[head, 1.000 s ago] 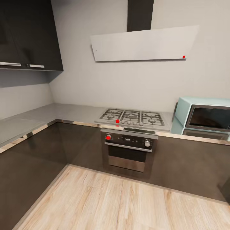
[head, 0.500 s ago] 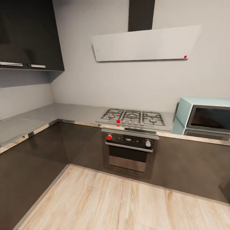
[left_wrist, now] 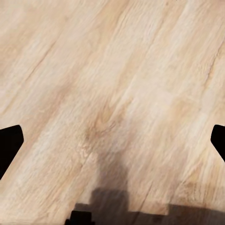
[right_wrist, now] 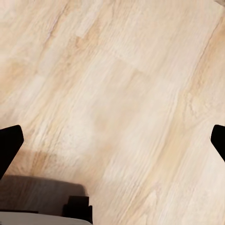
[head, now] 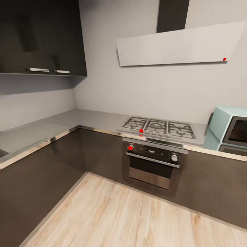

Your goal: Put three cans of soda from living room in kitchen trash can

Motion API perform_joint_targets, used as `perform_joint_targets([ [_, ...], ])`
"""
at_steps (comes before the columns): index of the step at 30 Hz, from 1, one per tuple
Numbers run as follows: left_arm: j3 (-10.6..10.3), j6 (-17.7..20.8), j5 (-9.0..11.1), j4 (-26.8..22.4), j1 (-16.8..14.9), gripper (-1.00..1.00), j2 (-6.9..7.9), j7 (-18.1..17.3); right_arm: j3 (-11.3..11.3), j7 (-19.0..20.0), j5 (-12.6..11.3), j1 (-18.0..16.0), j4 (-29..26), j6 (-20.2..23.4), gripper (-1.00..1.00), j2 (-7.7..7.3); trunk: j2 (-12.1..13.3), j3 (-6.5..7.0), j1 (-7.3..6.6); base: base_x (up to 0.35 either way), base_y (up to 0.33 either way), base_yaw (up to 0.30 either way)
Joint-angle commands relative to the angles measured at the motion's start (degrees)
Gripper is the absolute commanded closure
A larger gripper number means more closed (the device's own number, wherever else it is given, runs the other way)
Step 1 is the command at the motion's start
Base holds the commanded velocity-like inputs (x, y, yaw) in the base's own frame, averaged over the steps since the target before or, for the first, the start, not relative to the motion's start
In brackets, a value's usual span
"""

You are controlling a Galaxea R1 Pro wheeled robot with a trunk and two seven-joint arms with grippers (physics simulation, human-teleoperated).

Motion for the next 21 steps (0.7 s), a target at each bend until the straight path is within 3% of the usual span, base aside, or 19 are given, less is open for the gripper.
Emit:
perform_joint_targets([
  [1, 0.0, 0.0, 0.0, 0.0, 0.0, -1.0, -0.01, 0.0, 0.0, -0.1, 0.0, 0.0, 0.0, 0.0, -1.0, 0.0, 0.0, 0.0, 0.0, 0.0, 0.0, 0.287],
  [21, -0.2, 0.1, 0.0, 0.1, 0.0, -1.0, -0.02, 0.0, 0.0, -0.2, -0.1, 0.0, 0.1, 0.0, -1.0, 0.0, 0.0, 0.0, 0.0, 0.0, 0.0, 0.287],
])
